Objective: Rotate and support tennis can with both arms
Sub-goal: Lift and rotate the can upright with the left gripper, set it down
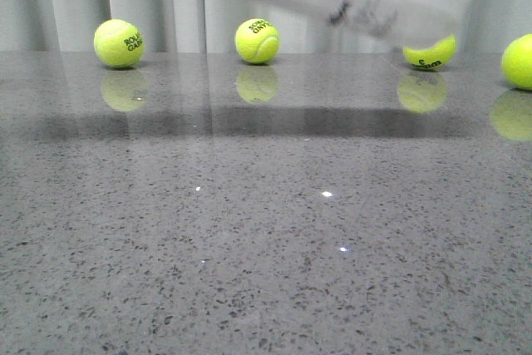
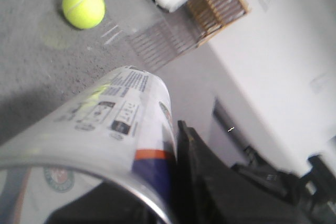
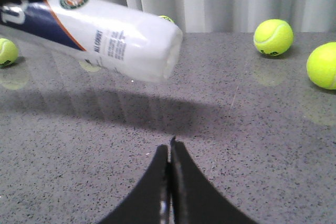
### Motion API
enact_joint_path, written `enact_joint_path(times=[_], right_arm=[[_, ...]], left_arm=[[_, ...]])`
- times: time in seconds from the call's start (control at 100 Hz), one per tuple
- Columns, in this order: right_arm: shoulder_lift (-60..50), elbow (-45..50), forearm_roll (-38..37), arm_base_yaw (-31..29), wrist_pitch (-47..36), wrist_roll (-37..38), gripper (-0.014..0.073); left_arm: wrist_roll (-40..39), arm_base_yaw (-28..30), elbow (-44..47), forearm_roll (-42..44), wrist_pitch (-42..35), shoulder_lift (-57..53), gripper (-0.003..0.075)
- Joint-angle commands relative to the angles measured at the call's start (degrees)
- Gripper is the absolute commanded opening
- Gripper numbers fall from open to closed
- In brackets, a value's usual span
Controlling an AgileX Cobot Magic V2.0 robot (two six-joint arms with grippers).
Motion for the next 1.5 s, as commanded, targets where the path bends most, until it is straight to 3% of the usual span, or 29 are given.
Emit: enact_joint_path(times=[0.0,0.3,0.42,0.52,0.68,0.939,1.059,1.319,1.489], right_arm=[[0.5,-1.5,0.2,-0.4,-5.0,-0.2,-0.0069],[0.5,-1.5,0.2,-0.4,-5.0,-0.2,-0.0069],[0.5,-1.5,0.2,-0.4,-5.0,-0.2,-0.0069],[0.5,-1.5,0.2,-0.4,-5.0,-0.2,-0.0069],[0.5,-1.5,0.2,-0.4,-5.0,-0.2,-0.0069],[0.5,-1.5,0.2,-0.4,-5.0,-0.2,-0.0069],[0.5,-1.5,0.2,-0.4,-5.0,-0.2,-0.0069],[0.5,-1.5,0.2,-0.4,-5.0,-0.2,-0.0069],[0.5,-1.5,0.2,-0.4,-5.0,-0.2,-0.0069]], left_arm=[[-5.1,-0.7,-6.5,9.7,-0.3,-6.6,-0.0019],[-29.2,-5.6,-25.5,51.9,7.2,-10.1,-0.0019],[-33.4,-10.3,-27.0,69.3,8.1,-10.1,-0.0019],[-34.1,-14.1,-27.0,76.3,8.1,-9.6,-0.0019],[-34.1,-17.6,-27.0,79.0,8.1,-7.5,-0.0018],[-33.6,-17.8,-27.0,79.1,8.1,-4.0,-0.0010],[-33.6,-17.8,-27.4,78.9,8.1,-3.5,0.0067],[-33.6,-17.6,-27.7,78.9,6.5,-3.3,0.0329],[-33.6,-17.6,-27.9,79.1,3.4,-3.0,0.0344]])
